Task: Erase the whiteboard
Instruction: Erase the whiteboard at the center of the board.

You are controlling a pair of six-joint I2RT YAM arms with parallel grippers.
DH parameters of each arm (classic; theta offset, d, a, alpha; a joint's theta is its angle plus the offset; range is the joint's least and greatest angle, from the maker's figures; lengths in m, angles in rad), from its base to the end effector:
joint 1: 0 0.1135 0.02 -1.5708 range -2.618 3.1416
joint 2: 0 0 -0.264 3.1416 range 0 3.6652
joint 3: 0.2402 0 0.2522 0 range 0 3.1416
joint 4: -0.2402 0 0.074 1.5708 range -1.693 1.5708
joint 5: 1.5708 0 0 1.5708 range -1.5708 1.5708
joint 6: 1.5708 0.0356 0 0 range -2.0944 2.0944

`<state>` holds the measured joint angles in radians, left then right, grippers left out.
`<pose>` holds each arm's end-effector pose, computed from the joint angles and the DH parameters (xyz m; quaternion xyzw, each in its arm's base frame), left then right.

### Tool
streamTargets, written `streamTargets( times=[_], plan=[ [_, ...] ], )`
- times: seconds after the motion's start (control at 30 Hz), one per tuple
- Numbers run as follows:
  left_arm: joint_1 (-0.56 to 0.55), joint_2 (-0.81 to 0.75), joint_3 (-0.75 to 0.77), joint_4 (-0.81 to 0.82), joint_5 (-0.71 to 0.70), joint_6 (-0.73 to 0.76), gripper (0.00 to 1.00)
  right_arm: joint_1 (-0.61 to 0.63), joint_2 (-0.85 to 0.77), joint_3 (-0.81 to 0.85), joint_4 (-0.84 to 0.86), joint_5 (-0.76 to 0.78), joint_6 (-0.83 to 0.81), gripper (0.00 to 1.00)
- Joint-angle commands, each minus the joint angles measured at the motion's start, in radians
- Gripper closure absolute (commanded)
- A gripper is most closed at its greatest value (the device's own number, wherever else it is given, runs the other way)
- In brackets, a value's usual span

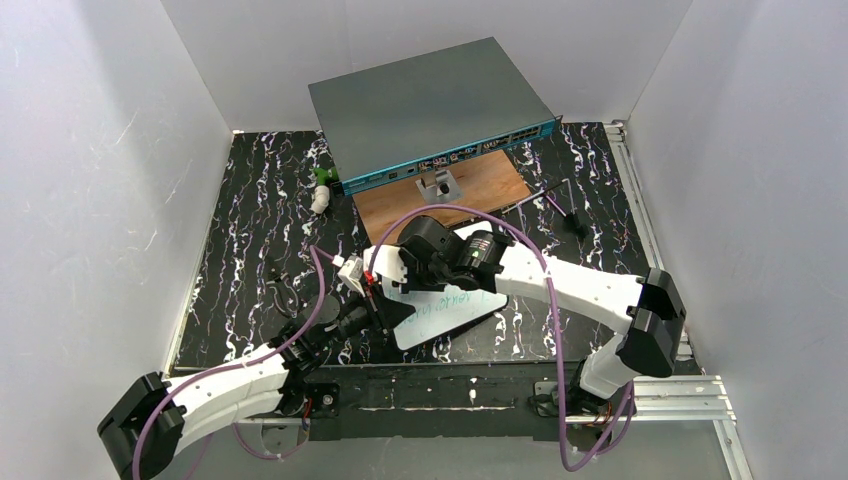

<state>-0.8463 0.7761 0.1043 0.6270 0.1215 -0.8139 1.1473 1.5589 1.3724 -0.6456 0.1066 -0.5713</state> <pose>0.1094 -0.1301 0.1880 0.0536 0.7207 -0.5387 0.4331 0.1441 0.3106 0.3101 -0.6927 0.6226 0.0548 0.3598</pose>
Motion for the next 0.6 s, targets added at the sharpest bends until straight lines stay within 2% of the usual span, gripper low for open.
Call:
streamTargets(
  times=[0.0, 0.1, 0.37, 0.57],
  plan=[
    [-0.010, -0.021, -0.012, -0.005, 0.038, 0.035, 1.00, 0.002, -0.034, -0.016, 0.034, -0.067, 0.032, 0.99],
    [-0.010, -0.022, -0.007, -0.015, 0.037, 0.035, 1.00, 0.002, -0.030, -0.007, 0.045, -0.054, 0.043, 0.99],
    [-0.010, -0.018, 0.003, -0.032, 0.044, 0.035, 1.00, -0.006, -0.023, -0.019, 0.134, 0.105, 0.068, 0.99],
    [-0.010, -0.044, -0.006, -0.054, 0.028, 0.041, 1.00, -0.015, -0.044, -0.035, 0.138, 0.102, 0.061, 0.99]
  ],
)
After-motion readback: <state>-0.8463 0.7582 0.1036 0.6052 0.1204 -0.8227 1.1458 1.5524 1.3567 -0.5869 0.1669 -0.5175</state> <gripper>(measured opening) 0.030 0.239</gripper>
